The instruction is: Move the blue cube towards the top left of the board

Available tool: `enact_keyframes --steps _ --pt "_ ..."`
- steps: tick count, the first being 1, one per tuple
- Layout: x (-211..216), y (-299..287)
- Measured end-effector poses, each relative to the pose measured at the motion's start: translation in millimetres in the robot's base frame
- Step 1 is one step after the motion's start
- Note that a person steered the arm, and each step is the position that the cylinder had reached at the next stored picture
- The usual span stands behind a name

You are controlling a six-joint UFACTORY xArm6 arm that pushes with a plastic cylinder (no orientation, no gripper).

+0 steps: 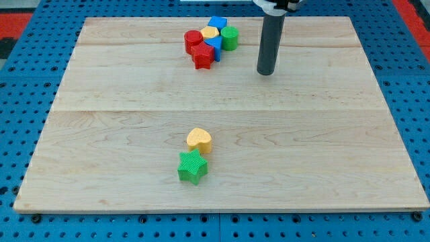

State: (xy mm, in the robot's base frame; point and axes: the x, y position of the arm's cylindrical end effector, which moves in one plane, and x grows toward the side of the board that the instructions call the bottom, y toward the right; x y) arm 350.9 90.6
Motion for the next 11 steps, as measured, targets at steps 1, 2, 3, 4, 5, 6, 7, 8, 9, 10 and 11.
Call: enact_keyframes --steps 1,2,3,4,5,6,7,8,9,10,11 --pt "3.0 -2.5" --pt "10.2 0.3" --pt "-44.3 -7.7" --pt "-104.7 -26.7" --pt "-140.3 -65.5" --pt "-132.6 -135.3" --pt "-109.5 -187.1" --pt "-95.2 -236.6" --pt "-113.3 -259.8" --pt "-157.7 -248.4" --pt "-158.8 -204.3"
